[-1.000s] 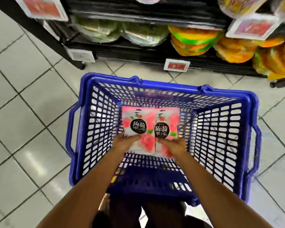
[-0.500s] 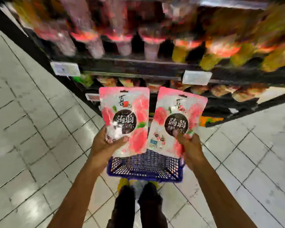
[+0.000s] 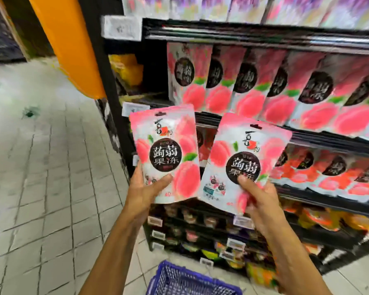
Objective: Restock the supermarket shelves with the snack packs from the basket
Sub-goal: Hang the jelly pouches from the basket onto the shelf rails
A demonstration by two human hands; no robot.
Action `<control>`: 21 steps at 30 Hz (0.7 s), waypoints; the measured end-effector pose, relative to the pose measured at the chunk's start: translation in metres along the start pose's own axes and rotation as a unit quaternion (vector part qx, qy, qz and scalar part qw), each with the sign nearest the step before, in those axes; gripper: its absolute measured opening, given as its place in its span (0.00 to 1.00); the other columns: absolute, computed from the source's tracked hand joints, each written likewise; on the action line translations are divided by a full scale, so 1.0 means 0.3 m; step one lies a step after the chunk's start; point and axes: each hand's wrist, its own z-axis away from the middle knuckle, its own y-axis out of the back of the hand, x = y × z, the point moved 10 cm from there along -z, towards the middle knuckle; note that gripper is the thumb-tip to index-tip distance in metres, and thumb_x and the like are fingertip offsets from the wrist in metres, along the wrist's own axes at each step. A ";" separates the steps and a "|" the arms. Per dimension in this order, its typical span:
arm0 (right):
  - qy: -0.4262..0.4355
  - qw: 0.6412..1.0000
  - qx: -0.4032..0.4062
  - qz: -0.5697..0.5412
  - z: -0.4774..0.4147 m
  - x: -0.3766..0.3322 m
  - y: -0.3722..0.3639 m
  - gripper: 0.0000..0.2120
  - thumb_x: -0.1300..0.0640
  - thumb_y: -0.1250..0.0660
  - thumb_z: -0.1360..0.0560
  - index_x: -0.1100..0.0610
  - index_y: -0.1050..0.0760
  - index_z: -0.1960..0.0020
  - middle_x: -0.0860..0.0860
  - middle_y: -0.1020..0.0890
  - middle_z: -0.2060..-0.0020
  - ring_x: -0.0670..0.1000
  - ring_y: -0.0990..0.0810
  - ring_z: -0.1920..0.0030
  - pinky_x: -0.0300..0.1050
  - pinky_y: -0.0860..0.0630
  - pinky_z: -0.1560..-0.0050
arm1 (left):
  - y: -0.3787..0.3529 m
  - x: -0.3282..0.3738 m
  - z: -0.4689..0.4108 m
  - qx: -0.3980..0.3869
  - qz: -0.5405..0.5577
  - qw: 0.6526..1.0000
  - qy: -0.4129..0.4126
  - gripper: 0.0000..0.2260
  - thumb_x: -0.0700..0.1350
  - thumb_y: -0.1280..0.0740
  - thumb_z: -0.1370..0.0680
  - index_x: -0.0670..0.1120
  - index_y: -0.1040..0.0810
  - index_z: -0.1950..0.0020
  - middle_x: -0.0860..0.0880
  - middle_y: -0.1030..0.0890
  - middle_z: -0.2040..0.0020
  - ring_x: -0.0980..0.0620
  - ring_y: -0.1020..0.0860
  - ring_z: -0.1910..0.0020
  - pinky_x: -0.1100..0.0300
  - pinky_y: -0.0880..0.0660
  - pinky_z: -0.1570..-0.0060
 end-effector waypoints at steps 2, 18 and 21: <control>0.018 1.000 -0.006 0.002 -0.028 -0.053 -0.043 0.18 0.56 0.28 0.34 0.66 0.28 0.52 0.52 0.26 0.81 0.49 0.31 0.85 0.34 0.35 0.82 | 0.004 0.054 -0.034 -0.002 0.018 1.000 -0.014 0.33 0.45 0.21 0.39 0.53 0.26 0.36 0.48 0.17 0.41 0.47 0.18 0.42 0.54 0.20 0.47; 0.247 0.936 0.128 0.215 -0.198 -0.281 -0.345 0.10 0.59 0.25 0.28 0.50 0.25 0.61 0.40 0.20 0.72 0.37 0.25 0.71 0.28 0.30 0.67 | 0.205 0.232 -0.387 -0.079 -0.059 0.991 -0.088 0.32 0.45 0.17 0.40 0.61 0.22 0.40 0.50 0.16 0.42 0.48 0.17 0.45 0.59 0.19 0.53; 0.246 0.935 0.147 0.209 -0.215 -0.280 -0.385 0.07 0.58 0.26 0.28 0.52 0.23 0.59 0.42 0.17 0.68 0.37 0.22 0.69 0.28 0.28 0.66 | 0.236 0.217 -0.431 -0.093 -0.057 0.991 -0.082 0.33 0.48 0.16 0.41 0.61 0.23 0.39 0.50 0.16 0.42 0.49 0.17 0.45 0.59 0.19 0.53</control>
